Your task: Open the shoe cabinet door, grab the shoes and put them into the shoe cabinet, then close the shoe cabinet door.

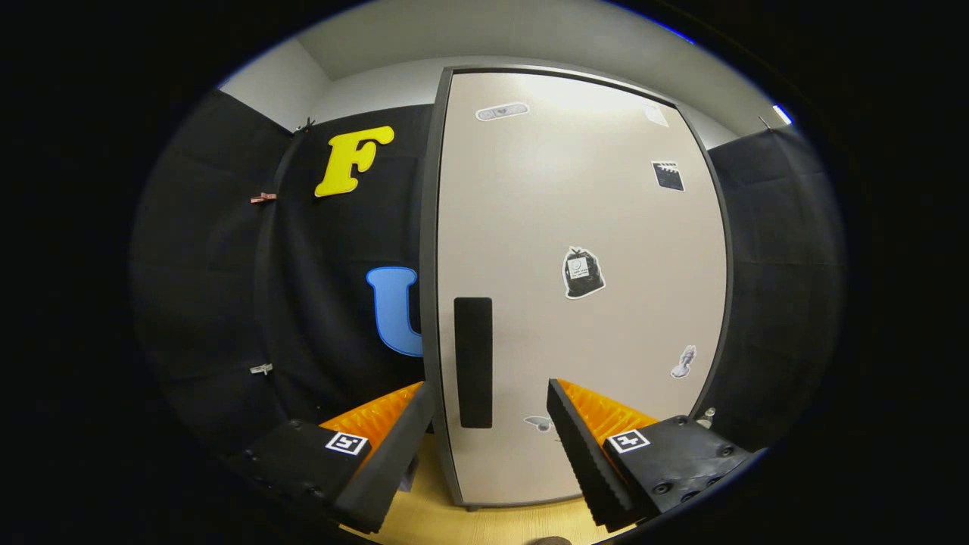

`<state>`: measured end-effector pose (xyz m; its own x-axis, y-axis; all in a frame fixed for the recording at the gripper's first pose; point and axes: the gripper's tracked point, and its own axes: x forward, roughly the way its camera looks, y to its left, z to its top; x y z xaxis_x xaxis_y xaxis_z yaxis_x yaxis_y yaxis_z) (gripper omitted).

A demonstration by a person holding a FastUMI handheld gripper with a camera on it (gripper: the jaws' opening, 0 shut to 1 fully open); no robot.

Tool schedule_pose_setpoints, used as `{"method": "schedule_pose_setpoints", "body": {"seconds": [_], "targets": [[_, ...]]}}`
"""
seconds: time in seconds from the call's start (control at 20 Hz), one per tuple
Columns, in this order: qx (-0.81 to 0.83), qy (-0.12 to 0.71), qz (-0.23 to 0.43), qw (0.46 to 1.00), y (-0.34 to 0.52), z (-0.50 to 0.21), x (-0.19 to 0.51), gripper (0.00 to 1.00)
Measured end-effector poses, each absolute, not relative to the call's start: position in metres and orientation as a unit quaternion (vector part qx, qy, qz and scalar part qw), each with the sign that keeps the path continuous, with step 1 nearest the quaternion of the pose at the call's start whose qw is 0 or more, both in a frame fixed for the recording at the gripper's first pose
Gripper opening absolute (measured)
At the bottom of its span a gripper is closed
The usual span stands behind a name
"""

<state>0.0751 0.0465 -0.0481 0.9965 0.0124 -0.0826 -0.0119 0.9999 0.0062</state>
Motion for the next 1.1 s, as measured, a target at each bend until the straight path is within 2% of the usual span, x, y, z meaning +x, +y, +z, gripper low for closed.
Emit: {"method": "schedule_pose_setpoints", "body": {"seconds": [0.55, 0.6, 0.75, 0.85, 0.95, 1.05, 1.1], "targets": [[0.009, 0.072, -0.012, 0.997, 0.047, -0.082, 0.129, 0.98], [0.01, 0.075, -0.014, 0.997, 0.048, -0.084, 0.133, 0.93], [0.005, 0.083, -0.019, 0.996, 0.047, -0.091, 0.137, 0.91], [0.002, 0.079, -0.018, 0.997, 0.048, -0.091, 0.139, 0.65], [0.001, 0.081, -0.007, 0.997, 0.056, -0.091, 0.137, 0.62], [0.001, 0.08, -0.009, 0.997, 0.055, -0.091, 0.136, 0.34], [0.002, 0.081, -0.006, 0.997, 0.057, -0.092, 0.138, 0.34]]}}
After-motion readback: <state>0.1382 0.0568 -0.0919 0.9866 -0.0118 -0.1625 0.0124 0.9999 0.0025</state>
